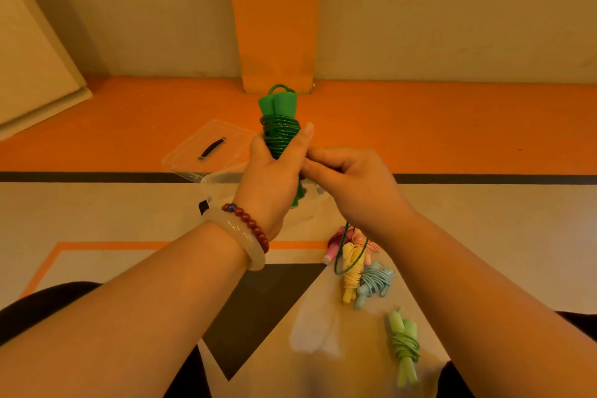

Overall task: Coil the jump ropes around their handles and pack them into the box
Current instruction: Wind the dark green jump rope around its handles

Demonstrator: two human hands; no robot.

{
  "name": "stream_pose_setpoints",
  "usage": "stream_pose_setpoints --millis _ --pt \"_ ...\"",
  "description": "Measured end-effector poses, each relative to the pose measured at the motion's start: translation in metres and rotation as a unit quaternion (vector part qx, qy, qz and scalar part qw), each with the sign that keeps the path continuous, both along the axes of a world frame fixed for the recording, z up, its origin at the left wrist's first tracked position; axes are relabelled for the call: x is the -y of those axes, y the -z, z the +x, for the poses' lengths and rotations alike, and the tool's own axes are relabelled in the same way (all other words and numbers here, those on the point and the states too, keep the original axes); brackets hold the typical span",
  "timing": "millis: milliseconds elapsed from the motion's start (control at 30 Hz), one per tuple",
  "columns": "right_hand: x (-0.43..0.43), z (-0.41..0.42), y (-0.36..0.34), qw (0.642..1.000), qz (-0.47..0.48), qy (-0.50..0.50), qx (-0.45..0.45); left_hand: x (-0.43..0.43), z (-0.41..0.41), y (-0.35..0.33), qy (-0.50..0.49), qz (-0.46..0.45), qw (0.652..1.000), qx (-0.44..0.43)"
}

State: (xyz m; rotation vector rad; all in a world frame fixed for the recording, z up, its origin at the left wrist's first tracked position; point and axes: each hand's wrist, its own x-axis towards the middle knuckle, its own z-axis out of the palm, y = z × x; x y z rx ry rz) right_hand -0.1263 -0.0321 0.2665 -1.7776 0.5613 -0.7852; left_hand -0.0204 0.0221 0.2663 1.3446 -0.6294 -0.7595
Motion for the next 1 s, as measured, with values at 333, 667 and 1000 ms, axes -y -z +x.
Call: stream_pose_setpoints --millis 333,667,1000 --pt "0.023 -0.016 -0.006 0.999 -0.013 0.021 -0.026 -0.002 0.0 -0.008 0.081 -0.003 0.994 -0.07" --pt "0.025 -0.017 -0.003 0.998 -0.007 0.02 -0.053 -0.004 0.003 -0.008 0.105 0.005 0.985 -0.14" --pt "0.031 -0.017 -0.002 0.999 0.022 0.018 -0.046 -0.002 0.002 -0.008 0.142 0.01 0.984 -0.109"
